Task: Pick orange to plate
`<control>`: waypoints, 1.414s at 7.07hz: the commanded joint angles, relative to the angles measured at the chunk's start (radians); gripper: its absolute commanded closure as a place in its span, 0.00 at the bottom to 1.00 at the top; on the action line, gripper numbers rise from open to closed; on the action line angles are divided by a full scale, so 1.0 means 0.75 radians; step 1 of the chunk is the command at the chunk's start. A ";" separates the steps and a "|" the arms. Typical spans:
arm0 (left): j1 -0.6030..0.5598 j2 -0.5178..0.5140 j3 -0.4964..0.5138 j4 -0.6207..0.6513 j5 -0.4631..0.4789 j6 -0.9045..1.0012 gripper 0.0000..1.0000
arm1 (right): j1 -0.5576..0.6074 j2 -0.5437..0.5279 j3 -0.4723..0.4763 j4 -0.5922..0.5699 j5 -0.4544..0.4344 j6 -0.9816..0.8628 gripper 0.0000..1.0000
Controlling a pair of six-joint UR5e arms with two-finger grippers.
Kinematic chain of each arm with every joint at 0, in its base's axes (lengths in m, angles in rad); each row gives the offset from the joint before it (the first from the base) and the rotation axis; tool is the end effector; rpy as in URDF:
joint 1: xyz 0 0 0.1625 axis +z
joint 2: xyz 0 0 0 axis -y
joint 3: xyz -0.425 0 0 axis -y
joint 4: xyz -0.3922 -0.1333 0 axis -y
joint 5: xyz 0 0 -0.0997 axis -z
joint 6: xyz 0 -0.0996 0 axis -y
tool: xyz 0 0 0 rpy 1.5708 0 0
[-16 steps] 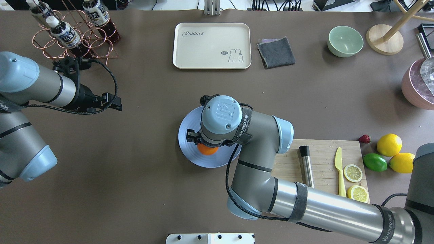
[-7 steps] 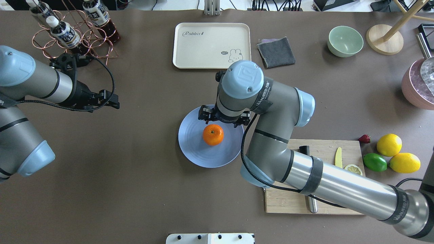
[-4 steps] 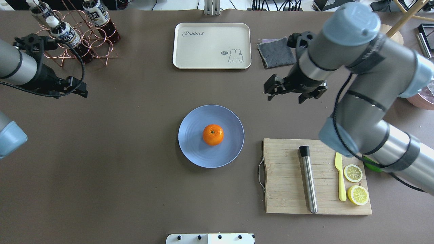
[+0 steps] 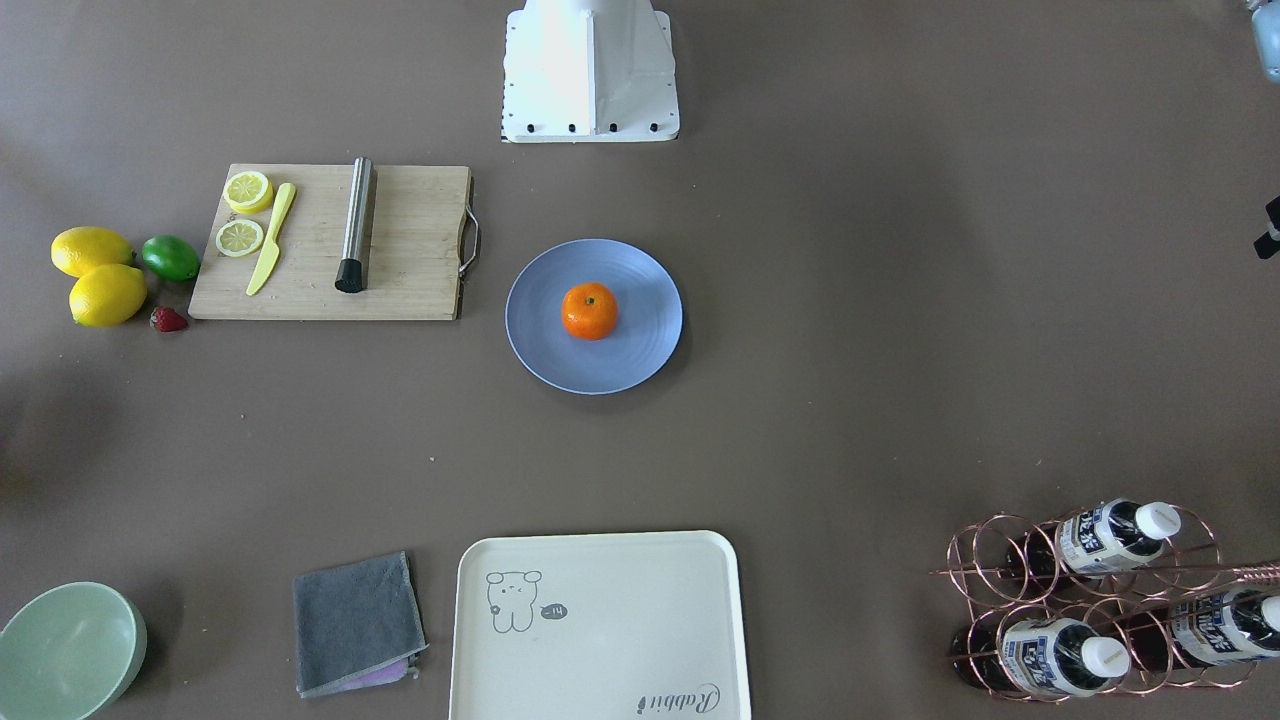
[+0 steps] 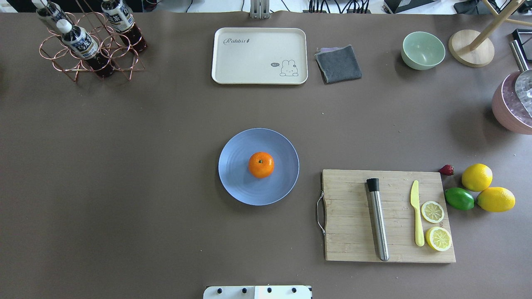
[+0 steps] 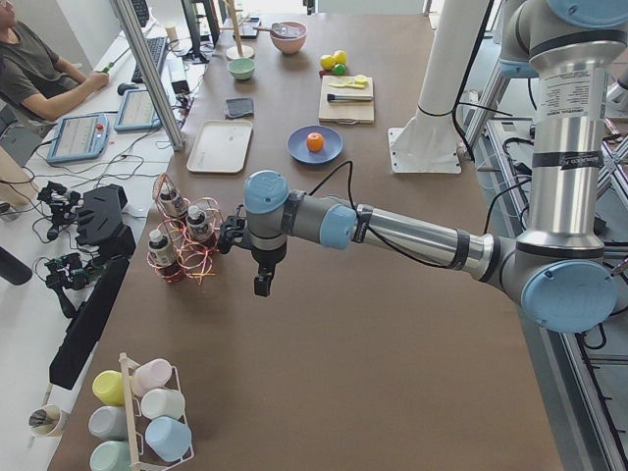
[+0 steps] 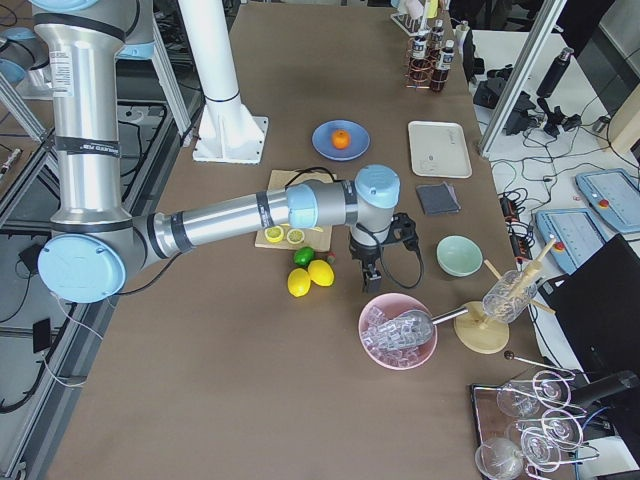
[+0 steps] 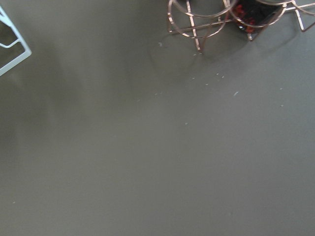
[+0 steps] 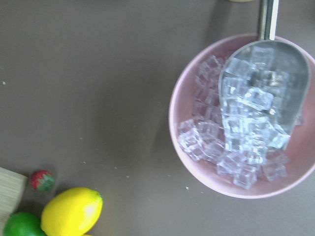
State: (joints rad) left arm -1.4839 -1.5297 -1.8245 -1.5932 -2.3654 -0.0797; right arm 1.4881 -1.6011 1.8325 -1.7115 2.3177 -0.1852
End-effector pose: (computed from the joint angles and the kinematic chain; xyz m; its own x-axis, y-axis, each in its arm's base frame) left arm -0.0204 -0.4827 0.5490 0.6881 0.1485 -0.7103 -0.0297 0.9838 0.1769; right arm 0.0262 -0.4786 0.5611 0.6986 -0.3026 0.6483 0.2146 0.9531 0.2136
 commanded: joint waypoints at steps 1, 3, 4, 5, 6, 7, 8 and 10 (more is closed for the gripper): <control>-0.034 0.021 0.021 -0.001 -0.025 0.027 0.03 | 0.112 -0.048 -0.044 -0.001 0.002 -0.162 0.00; -0.034 0.019 0.001 -0.001 -0.018 0.026 0.03 | 0.116 -0.054 -0.046 0.001 0.023 -0.162 0.00; -0.036 0.021 0.017 -0.021 -0.012 0.029 0.03 | 0.118 -0.062 -0.044 -0.001 0.031 -0.160 0.00; -0.036 0.021 0.062 -0.029 -0.008 0.027 0.03 | 0.122 -0.082 -0.044 0.003 0.039 -0.160 0.00; -0.066 0.023 0.060 -0.027 -0.008 0.024 0.02 | 0.122 -0.082 -0.048 0.006 0.039 -0.158 0.00; -0.075 0.021 0.068 -0.027 -0.008 0.016 0.03 | 0.122 -0.082 -0.048 0.008 0.039 -0.160 0.00; -0.079 0.023 0.068 -0.027 -0.008 0.018 0.03 | 0.122 -0.082 -0.048 0.010 0.041 -0.160 0.00; -0.087 0.057 0.060 -0.027 -0.008 0.020 0.03 | 0.122 -0.082 -0.048 0.010 0.041 -0.160 0.00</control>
State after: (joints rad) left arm -1.5458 -1.5018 -1.7745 -1.6137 -2.3716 -0.0656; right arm 1.5800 -1.6627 1.7963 -1.7039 2.3483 -0.3052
